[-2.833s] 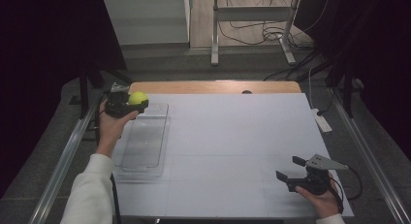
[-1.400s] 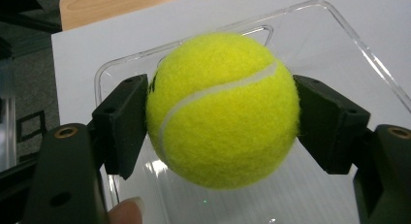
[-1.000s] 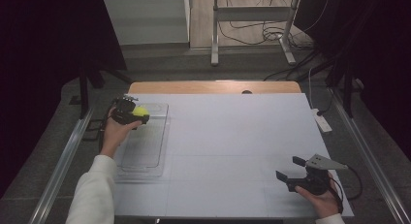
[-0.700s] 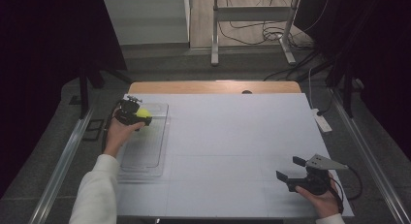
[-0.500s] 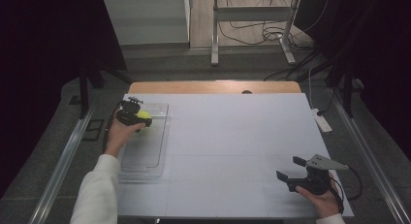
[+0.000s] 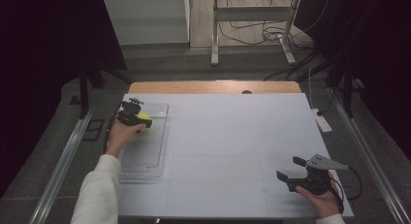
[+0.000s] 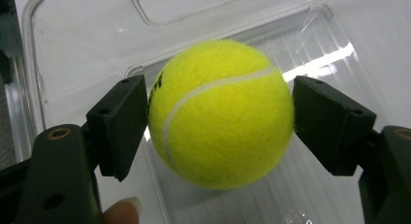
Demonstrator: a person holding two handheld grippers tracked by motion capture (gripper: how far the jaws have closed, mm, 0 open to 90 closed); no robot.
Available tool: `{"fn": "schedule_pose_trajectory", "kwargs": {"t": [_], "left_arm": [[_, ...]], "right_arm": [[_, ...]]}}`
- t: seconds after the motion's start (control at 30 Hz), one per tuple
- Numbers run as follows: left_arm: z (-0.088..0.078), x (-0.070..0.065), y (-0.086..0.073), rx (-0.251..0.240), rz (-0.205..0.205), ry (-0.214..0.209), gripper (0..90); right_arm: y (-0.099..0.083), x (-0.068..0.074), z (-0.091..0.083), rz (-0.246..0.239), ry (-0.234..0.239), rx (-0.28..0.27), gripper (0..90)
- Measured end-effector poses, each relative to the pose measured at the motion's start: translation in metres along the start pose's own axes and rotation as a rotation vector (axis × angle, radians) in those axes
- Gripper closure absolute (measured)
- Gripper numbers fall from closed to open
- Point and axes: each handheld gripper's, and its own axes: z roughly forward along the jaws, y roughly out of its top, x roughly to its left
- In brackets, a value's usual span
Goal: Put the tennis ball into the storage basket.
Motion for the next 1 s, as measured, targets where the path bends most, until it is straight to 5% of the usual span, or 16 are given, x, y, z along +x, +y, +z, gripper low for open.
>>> {"fn": "schedule_pose_trajectory", "kwargs": {"t": [0.3,0.7,1.0], "left_arm": [[-0.011,-0.002,0.001,-0.073,-0.009,-0.021,15.0],[-0.041,-0.007,-0.01,-0.246,-0.004,-0.164,13.6],[-0.056,-0.017,-0.024,-0.303,0.035,-0.235,13.4]], "right_arm": [[0.0,0.0,0.0,-0.001,0.0,0.0,9.7],[0.001,0.001,0.0,-0.001,-0.002,-0.001,9.7],[0.001,0.002,-0.001,-0.002,-0.001,-0.004,9.7]]}}
